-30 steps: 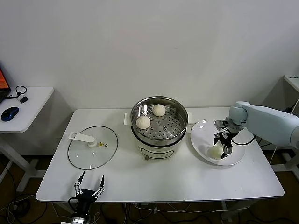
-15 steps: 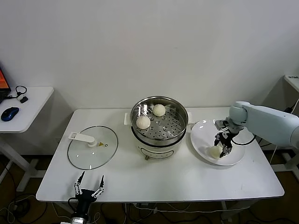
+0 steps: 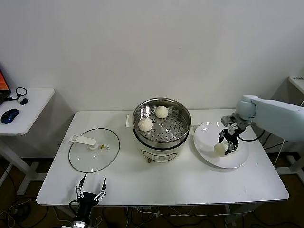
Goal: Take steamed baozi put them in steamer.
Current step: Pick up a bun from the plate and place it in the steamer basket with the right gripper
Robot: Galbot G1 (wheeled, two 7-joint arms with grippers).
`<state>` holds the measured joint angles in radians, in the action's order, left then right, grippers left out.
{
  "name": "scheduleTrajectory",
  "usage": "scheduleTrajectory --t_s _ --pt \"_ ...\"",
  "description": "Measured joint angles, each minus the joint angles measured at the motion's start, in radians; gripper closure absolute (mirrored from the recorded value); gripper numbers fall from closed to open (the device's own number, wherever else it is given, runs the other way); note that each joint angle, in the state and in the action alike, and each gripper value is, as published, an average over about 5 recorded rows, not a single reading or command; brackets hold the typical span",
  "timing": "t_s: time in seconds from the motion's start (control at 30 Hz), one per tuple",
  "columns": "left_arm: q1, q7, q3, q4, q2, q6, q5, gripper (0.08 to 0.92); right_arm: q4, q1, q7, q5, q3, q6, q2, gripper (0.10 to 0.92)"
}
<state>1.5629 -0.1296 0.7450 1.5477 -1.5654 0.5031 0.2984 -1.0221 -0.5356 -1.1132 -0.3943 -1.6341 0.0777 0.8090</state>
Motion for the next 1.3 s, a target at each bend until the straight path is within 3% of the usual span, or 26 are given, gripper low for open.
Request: scheduleTrajectory --t_s 0.63,1.3 --pt "0.002 0.0 -0.011 0.016 0.008 -0.001 0.002 0.177 -0.11 -0.407 0.001 -0.053 -0.132 0.343 0.125 0.389" --pt "0.007 0.003 -0.01 0.03 -0.019 -0.003 0.01 0.177 -0.032 -0.349 0.112 0.056 -0.091 0.701 0.412 0.354"
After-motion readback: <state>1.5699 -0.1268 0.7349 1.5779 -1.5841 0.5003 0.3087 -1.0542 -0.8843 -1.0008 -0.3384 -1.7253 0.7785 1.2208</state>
